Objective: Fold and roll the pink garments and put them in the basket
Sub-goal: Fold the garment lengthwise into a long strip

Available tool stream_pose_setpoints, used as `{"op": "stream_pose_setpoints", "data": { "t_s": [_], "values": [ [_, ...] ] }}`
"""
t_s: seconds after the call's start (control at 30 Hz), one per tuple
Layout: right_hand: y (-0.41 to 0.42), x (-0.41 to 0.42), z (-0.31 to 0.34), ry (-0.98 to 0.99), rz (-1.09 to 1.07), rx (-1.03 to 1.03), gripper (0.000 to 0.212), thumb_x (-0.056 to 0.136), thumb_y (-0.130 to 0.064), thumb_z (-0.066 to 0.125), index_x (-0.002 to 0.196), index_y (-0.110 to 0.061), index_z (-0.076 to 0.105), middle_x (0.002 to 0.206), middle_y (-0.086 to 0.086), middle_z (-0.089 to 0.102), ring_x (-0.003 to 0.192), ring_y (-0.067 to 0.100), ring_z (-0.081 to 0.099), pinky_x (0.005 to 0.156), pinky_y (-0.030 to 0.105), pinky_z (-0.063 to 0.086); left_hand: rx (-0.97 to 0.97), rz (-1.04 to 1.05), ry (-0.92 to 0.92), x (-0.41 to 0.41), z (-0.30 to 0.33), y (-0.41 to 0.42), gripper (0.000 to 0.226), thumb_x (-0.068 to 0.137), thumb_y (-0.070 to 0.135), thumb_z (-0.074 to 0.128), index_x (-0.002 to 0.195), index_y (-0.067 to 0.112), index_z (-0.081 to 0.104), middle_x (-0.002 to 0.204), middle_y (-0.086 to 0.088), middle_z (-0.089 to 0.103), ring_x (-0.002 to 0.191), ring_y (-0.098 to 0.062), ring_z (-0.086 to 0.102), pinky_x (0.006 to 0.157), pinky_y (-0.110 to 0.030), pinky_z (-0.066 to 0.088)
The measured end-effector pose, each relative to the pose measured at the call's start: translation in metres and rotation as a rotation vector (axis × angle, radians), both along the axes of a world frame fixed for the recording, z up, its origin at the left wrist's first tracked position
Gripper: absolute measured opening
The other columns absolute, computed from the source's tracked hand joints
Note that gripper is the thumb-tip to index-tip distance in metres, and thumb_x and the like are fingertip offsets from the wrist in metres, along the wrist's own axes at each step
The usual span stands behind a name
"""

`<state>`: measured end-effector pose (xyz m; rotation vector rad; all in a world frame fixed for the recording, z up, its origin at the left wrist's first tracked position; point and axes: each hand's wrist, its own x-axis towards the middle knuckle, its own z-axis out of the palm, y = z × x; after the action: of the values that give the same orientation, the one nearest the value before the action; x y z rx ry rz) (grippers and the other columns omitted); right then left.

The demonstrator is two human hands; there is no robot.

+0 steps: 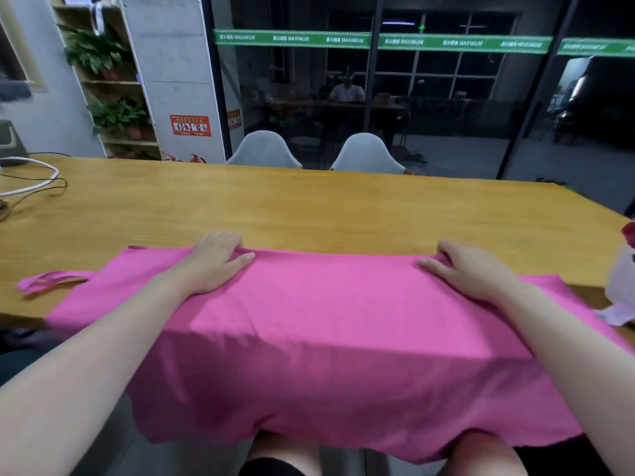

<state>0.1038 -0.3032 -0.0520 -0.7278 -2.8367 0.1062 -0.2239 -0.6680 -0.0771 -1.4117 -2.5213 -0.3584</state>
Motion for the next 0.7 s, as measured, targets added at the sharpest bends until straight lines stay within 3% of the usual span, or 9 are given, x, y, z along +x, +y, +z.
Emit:
{"op": "stream_pose_setpoints", "data": {
  "t_s": [0.13,0.2,0.3,0.37,0.43,0.47,0.53,0.6,0.7],
  "values": [
    [0.02,-0.008,-0.024,0.121,0.043,-0.108,0.054,0.085,-0.08,0.036,0.084,-0.027,0.044,0.082,-0.008,0.057,0.077,0.02,0.054,0.07,0.042,0.043,-0.048,0.022,-0.05,-0.009,-0.002,0.003,0.056,0.086,0.073,0.024,0.092,0.021,0.046,0.094,0.003,0.049,0.09,-0.019,0.043,0.083,-0.038,0.035],
    [0.024,-0.011,-0.023,0.133,0.081,-0.049,0.052,0.084,-0.078,0.043,0.084,-0.026,0.045,0.085,-0.009,0.056,0.079,0.017,0.051,0.071,0.039,0.04,-0.065,0.043,-0.025,-0.007,0.0,0.004,0.054,0.087,0.073,0.028,0.096,0.024,0.047,0.098,0.004,0.049,0.096,-0.021,0.045,0.086,-0.038,0.035],
    [0.016,-0.008,-0.023,0.239,0.136,0.262,0.042,0.089,-0.062,0.061,0.086,-0.022,0.048,0.085,-0.003,0.054,0.083,0.024,0.052,0.073,0.039,0.041,0.042,0.09,0.183,0.01,0.002,0.006,0.045,0.089,0.059,0.062,0.108,0.018,0.056,0.106,-0.002,0.053,0.104,-0.026,0.049,0.09,-0.043,0.042],
    [0.001,-0.006,-0.02,0.178,0.118,0.334,0.034,0.094,-0.05,0.06,0.083,-0.02,0.049,0.085,0.004,0.064,0.083,0.033,0.063,0.069,0.041,0.046,0.047,0.129,0.31,0.029,0.004,0.005,0.036,0.084,0.039,0.077,0.101,0.012,0.061,0.096,-0.009,0.057,0.093,-0.034,0.057,0.078,-0.046,0.051],
    [-0.012,-0.004,-0.017,0.058,-0.008,0.25,0.031,0.1,-0.048,0.051,0.086,-0.02,0.053,0.094,0.008,0.07,0.091,0.035,0.067,0.069,0.041,0.047,0.066,0.147,0.241,0.039,-0.001,-0.002,0.025,0.09,0.036,0.069,0.095,0.011,0.065,0.091,-0.011,0.061,0.089,-0.037,0.062,0.075,-0.048,0.054],
    [-0.016,-0.002,-0.016,0.024,-0.064,0.207,0.032,0.101,-0.049,0.049,0.089,-0.019,0.054,0.098,0.01,0.071,0.094,0.035,0.066,0.071,0.041,0.048,0.062,0.18,0.113,0.043,-0.004,-0.008,0.03,0.095,0.041,0.059,0.102,0.012,0.067,0.099,-0.011,0.063,0.098,-0.037,0.063,0.084,-0.048,0.053],
    [-0.026,0.009,-0.016,0.029,-0.091,0.117,0.042,0.097,-0.057,0.046,0.096,-0.017,0.057,0.106,0.012,0.067,0.102,0.036,0.062,0.082,0.042,0.049,-0.031,0.237,-0.114,0.052,-0.01,-0.022,0.057,0.099,0.058,0.044,0.135,0.018,0.061,0.135,-0.01,0.058,0.13,-0.034,0.051,0.111,-0.046,0.04],
    [-0.044,0.025,-0.02,-0.001,-0.083,0.022,0.071,0.088,-0.076,0.04,0.116,-0.014,0.059,0.122,0.013,0.059,0.119,0.034,0.054,0.1,0.043,0.044,-0.159,0.292,-0.183,0.068,-0.012,-0.038,0.084,0.092,0.08,0.029,0.159,0.029,0.032,0.166,0.0,0.028,0.153,-0.025,0.023,0.124,-0.049,0.016],
    [-0.072,0.048,-0.026,-0.136,-0.12,-0.094,0.115,0.074,-0.098,0.018,0.157,-0.02,0.032,0.163,0.009,0.028,0.152,0.025,0.024,0.125,0.042,0.02,-0.23,0.315,-0.205,0.089,-0.006,-0.053,0.113,0.069,0.102,0.005,0.162,0.037,0.011,0.17,0.007,0.003,0.158,-0.023,0.005,0.125,-0.055,0.003]
  ]
}}
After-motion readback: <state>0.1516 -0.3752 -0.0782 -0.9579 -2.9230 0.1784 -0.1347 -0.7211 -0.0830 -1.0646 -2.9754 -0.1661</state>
